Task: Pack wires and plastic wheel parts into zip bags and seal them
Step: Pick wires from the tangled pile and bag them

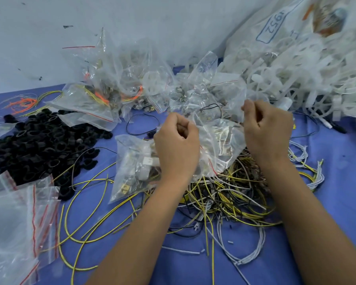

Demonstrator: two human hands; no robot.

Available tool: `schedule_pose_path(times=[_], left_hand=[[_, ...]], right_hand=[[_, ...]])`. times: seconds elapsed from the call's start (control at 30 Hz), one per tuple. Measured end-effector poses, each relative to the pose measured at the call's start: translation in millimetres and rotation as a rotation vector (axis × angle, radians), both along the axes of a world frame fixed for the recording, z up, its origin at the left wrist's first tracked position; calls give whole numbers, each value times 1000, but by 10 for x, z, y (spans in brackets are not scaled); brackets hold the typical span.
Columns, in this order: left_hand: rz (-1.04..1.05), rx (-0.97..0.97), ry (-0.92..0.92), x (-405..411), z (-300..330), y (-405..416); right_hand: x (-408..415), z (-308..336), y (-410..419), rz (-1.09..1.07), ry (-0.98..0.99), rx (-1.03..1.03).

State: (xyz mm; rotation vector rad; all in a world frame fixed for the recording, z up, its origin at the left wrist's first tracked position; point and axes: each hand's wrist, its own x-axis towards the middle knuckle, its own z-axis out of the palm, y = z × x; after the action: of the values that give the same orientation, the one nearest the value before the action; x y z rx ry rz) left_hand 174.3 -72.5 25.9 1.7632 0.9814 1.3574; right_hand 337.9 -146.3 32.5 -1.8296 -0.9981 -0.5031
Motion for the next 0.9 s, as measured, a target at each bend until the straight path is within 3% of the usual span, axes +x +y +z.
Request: schedule_pose_path(times=[0.13, 0.27, 0.4, 0.53, 0.73, 0.8, 0.9], left_hand=[[-59, 49, 177, 213, 4, -32], [-78, 69, 239, 402, 31, -113], [-98, 83, 270, 468, 18, -164], [-97, 86, 280, 485, -19, -143], [-71, 63, 248, 345, -86, -18], [-38, 79, 269, 202, -121, 62], [41, 94, 313, -49, -143, 204]], right_hand=[[379, -38, -51, -160, 68, -92], [694, -153, -81, -213, 485, -179], [827, -252, -35, -170, 592, -223], [824, -288, -57, -176, 617, -85], [669, -102, -233, -340, 425, 216], [556, -16, -252, -262, 480, 351], [248, 154, -211, 88, 641, 590]])
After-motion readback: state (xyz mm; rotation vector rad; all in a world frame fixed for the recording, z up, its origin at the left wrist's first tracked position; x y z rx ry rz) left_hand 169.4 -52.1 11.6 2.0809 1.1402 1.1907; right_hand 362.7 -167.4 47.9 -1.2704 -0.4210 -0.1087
